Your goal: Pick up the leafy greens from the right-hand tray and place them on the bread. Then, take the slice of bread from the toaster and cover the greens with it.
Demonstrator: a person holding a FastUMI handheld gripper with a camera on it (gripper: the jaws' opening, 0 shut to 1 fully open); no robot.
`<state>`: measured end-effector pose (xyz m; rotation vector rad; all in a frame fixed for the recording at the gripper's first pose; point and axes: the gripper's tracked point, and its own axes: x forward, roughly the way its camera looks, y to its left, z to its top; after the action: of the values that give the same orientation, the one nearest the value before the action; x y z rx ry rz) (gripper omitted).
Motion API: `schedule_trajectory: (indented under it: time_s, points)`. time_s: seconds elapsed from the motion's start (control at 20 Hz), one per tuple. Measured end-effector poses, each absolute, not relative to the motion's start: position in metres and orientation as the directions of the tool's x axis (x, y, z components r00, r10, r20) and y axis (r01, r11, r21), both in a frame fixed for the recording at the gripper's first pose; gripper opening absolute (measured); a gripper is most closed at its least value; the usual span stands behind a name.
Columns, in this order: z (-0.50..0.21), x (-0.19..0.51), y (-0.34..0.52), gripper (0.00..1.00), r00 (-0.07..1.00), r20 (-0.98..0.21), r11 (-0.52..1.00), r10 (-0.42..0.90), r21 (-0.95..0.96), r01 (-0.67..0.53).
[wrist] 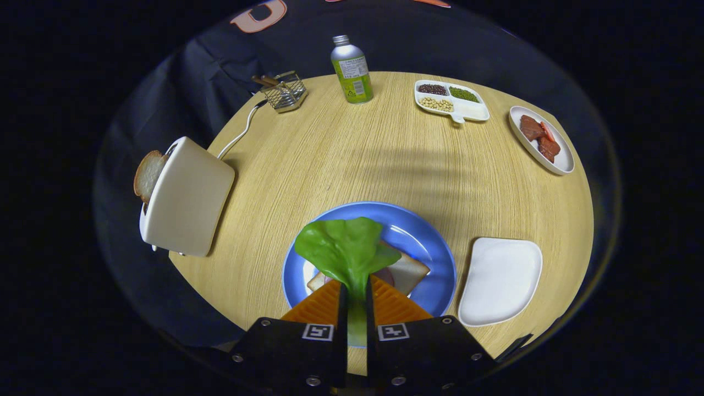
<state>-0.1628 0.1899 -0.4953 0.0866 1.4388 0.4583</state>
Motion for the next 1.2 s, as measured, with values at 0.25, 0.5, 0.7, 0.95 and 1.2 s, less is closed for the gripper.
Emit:
schedule_trajectory:
  time_s: [0.25, 0.5, 0.7, 0.95, 1.2]
  points:
    - [-0.495, -0.160, 0.188, 0.41, 0.089, -0.949, 0.914, 0.302, 0.262, -0.310]
    - [-0.481, -0.152, 0.196, 0.63, 0.120, -0.951, 0.909, 0.283, 0.227, -0.349]
    - [-0.453, -0.137, 0.213, 0.70, 0.155, -0.944, 0.914, 0.292, 0.229, -0.334]
    - [-0.394, -0.111, 0.262, 0.86, 0.208, -0.899, 0.888, 0.386, 0.301, -0.347]
    - [-0.344, -0.093, 0.329, 0.98, 0.224, -0.863, 0.866, 0.453, 0.366, -0.340]
